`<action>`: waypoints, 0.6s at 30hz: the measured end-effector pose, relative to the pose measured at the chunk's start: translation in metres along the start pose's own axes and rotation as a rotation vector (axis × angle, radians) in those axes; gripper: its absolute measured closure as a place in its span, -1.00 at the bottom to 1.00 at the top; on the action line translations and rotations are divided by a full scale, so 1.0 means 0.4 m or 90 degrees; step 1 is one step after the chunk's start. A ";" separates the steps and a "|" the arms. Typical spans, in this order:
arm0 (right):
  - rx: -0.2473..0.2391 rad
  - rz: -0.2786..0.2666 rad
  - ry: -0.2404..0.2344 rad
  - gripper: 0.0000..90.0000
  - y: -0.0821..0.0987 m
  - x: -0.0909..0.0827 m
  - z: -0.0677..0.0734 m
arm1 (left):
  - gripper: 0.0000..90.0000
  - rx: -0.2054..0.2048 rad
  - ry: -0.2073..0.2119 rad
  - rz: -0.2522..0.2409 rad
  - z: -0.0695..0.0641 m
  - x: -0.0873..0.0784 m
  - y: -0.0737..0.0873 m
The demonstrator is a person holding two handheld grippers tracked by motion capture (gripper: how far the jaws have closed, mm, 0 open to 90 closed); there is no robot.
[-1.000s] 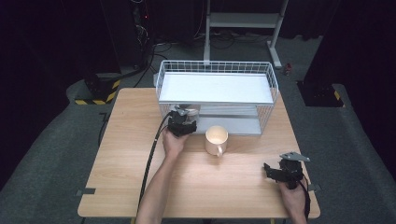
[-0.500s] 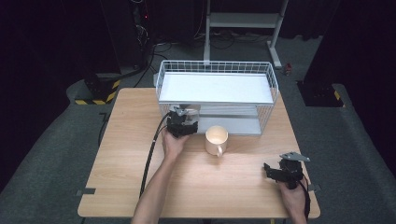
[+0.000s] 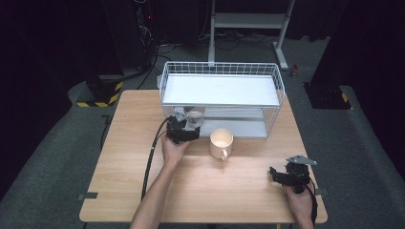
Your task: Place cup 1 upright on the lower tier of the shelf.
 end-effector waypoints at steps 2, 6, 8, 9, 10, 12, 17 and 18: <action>0.000 0.000 0.000 -0.65 0.000 0.000 0.000 | -0.59 0.004 -0.002 0.000 0.002 -0.005 0.000; 0.000 0.000 0.000 -0.65 0.000 0.000 0.000 | -0.60 0.002 0.008 -0.003 -0.005 -0.015 0.000; 0.000 0.000 0.000 -0.65 0.000 0.000 0.000 | -0.60 0.003 0.013 -0.002 -0.009 -0.019 0.001; 0.000 0.000 0.000 -0.65 0.000 0.000 0.000 | -0.60 0.006 0.013 -0.003 -0.009 -0.022 0.001; 0.000 0.000 0.000 -0.65 0.000 0.000 0.000 | -0.60 0.001 0.018 -0.005 -0.013 -0.028 0.002; 0.000 0.000 0.000 -0.65 0.000 0.000 0.000 | -0.60 0.002 0.020 -0.006 -0.014 -0.036 0.003; 0.000 0.000 0.000 -0.65 0.000 0.000 0.000 | -0.60 0.005 0.019 -0.004 -0.009 -0.053 0.005; 0.000 0.000 0.000 -0.65 0.000 0.000 0.000 | -0.60 0.001 0.020 -0.008 -0.010 -0.058 0.005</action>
Point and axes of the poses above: each handheld gripper's, and its own axes: x roughly forward along the jaws, y roughly out of its underside, z roughly to its left, the point moved 6 cm from there along x, roughly forward along the jaws, and after that the axes turned 2 degrees about y, right-handed, at the moved point
